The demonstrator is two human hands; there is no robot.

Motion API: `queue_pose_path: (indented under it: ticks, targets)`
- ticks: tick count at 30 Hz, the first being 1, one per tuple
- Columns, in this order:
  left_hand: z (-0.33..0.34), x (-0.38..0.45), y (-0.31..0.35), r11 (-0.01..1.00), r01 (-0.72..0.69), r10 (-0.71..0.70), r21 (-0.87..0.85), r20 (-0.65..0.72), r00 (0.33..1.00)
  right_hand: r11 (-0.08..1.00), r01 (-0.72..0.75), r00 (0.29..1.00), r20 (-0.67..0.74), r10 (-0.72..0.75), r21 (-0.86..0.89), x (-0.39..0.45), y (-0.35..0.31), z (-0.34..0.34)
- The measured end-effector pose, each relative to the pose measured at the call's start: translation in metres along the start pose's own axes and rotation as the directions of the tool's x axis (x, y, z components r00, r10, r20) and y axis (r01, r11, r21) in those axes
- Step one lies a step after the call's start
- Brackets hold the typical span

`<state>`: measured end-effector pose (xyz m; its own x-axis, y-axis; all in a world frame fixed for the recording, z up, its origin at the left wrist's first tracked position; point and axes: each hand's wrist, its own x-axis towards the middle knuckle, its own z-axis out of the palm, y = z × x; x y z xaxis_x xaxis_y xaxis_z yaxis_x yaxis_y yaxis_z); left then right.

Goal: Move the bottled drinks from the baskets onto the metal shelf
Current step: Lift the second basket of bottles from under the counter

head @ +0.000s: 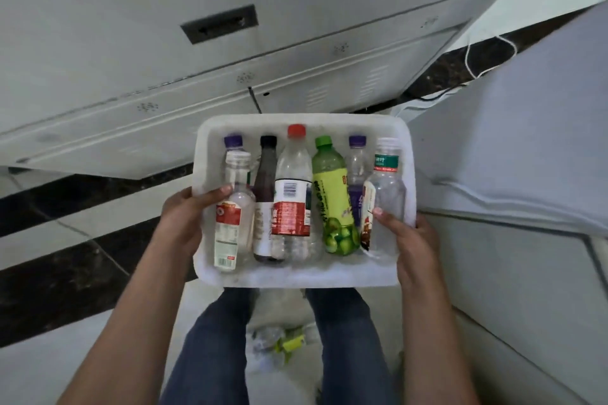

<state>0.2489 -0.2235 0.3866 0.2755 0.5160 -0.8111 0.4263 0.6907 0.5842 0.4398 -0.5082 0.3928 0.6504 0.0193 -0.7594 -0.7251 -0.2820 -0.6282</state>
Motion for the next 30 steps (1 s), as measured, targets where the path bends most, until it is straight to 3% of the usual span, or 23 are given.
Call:
queue_pose_path:
  ticks: [8, 15, 20, 30]
  targets:
    - [-0.053, -0.118, 0.084, 0.992, 0.041, -0.049, 0.115, 0.074, 0.996, 0.997, 0.058, 0.992, -0.119, -0.052, 0.047, -0.148, -0.056, -0.003]
    - [-0.090, -0.217, 0.156, 0.965, -0.202, 0.204, 0.169, 0.009, 0.979, 0.989, 0.140, 0.975, -0.179, -0.131, 0.043, -0.262, -0.113, 0.002]
    - [-0.111, -0.273, 0.197, 0.906, -0.384, 0.395, 0.178, -0.032, 0.918, 0.978, 0.208, 0.963, -0.178, -0.203, 0.013, -0.334, -0.155, -0.002]
    - [-0.154, -0.335, 0.289, 0.846, -0.507, 0.517, 0.164, -0.024, 0.856, 0.958, 0.288, 0.943, -0.173, -0.285, -0.010, -0.430, -0.228, 0.034]
